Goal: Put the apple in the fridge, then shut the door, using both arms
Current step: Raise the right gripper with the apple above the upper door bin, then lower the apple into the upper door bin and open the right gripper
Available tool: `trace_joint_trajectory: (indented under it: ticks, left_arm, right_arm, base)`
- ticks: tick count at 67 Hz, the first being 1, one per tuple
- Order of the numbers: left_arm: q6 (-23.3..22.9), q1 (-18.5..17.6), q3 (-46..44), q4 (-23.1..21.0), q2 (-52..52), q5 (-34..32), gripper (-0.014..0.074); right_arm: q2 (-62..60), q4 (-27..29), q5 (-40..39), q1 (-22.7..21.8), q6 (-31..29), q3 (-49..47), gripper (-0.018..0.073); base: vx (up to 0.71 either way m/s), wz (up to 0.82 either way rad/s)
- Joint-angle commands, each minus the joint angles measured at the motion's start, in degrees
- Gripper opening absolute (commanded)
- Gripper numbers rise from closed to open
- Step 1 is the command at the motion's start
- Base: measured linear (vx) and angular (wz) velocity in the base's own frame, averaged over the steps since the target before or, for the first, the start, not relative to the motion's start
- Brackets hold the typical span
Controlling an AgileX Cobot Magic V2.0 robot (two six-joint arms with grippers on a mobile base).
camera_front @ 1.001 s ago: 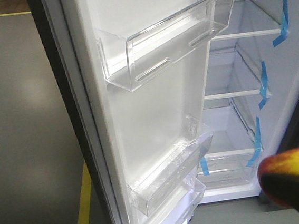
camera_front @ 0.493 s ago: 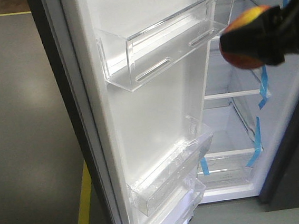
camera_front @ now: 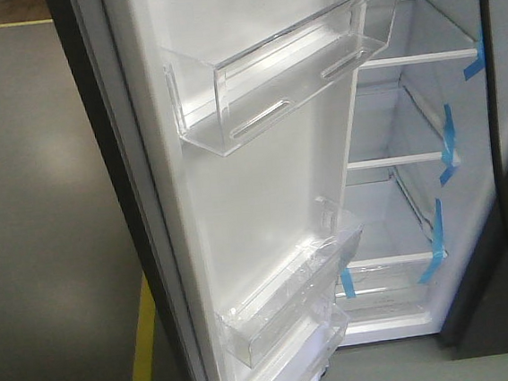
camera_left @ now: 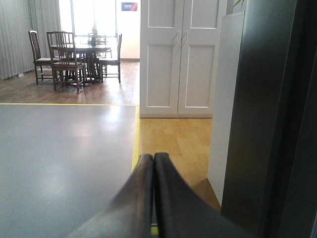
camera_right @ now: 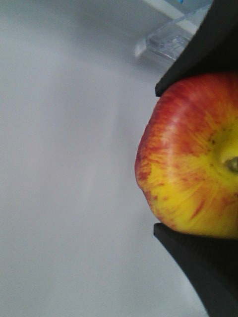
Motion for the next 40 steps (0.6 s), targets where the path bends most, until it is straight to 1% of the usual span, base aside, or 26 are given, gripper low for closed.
trace_joint_trajectory:
  ticks: [1,10,26,33,39,40]
  left_arm:
    - [-0.38,0.03,-0.97,-0.23,-0.26,-4.18,-0.0006]
    - [-0.38,0.03,-0.97,-0.23,-0.26,-4.18,-0.0006]
    - [-0.38,0.03,-0.97,-0.23,-0.26,-4.18,-0.0006]
    - [-0.38,0.03,-0.97,-0.23,-0.26,-4.18,-0.0006]
    - [-0.38,0.03,-0.97,-0.23,-0.26,-4.18,-0.0006]
    - [-0.38,0.03,-0.97,-0.23,-0.26,-4.18,-0.0006]
  right_arm:
    - [1.29,1.67,-3.41,-0.18,-0.55,-5.04,0.0129]
    - [4.92,1.61,-3.22,-0.18,-0.55,-7.18,0.0138]
    - [8.9,1.41,-4.07,-0.18,-0.61,-7.24,0.0169]
    - [9.5,1.02,-3.13,-0.18,-0.61,-7.17,0.0226]
    - [9.61,0.03,-2.5,-0.18,-0.55,-7.17,0.0316]
    - [9.61,0.03,-2.5,-0.18,-0.55,-7.17,0.0342]
  base:
    - [0.0,0.0]
    - [0.0,0.0]
    - [0.0,0.0]
    - [0.0,0.0]
    - [0.0,0.0]
    - [0.0,0.0]
